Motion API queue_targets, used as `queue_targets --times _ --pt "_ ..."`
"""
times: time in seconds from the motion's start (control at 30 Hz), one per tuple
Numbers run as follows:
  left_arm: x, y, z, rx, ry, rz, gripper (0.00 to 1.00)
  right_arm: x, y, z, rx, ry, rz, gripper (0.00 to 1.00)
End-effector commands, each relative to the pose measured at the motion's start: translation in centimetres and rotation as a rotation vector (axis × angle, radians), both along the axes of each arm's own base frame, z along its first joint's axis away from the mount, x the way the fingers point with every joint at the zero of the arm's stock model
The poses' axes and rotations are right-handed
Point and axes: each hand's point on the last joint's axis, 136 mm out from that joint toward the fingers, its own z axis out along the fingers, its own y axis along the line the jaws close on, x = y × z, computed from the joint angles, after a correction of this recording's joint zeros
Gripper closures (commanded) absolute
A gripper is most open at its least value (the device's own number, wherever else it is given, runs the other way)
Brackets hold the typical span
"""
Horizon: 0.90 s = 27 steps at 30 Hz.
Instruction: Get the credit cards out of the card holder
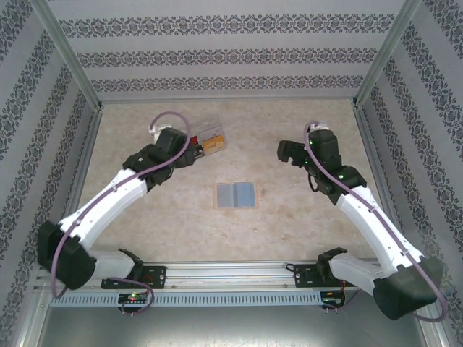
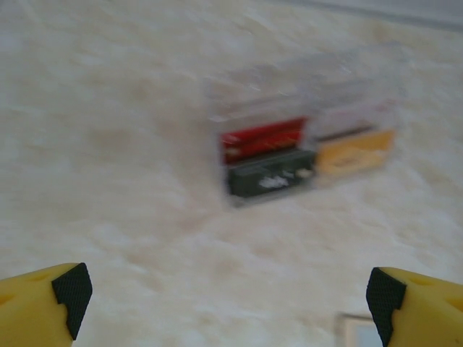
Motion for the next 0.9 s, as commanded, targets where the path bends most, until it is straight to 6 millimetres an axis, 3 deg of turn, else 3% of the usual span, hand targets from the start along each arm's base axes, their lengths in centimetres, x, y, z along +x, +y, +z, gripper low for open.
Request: queue_targets --times 0.0,0.17,0.43,0.63,0.7,0.87 --pt "-1.6 6.3 0.1 0.244 -0.089 0.157 0.01 0.0 -5.5 -1.0 -0.172 -0.028 -0.199 0.02" --pt "-2.8 10.1 -2.6 0.188 -0.182 0.234 0.01 0.4 -9.1 -4.0 -0.238 -0.097 -0.336 0.02" --pt "-1.9 12.1 -6.5 0.234 -0.241 0.167 0.01 1.6 -12.6 -9.3 -0.404 -0.051 -0.428 0.02" --pt "0.0 11.4 -6.2 0.193 -0.368 0.032 0.01 3.0 -12.1 -11.6 -0.370 -0.137 -0.368 0.02" --pt "0.8 10.7 -6.1 0.177 -0.400 -0.022 0.01 3.8 -11.5 -11.5 -0.381 -0.147 -0.315 0.02" --pt "2.5 10.7 -9.3 0.184 -0.351 -0.093 0.01 5.0 -9.8 -11.5 -0.325 -0.226 -0.196 0.02"
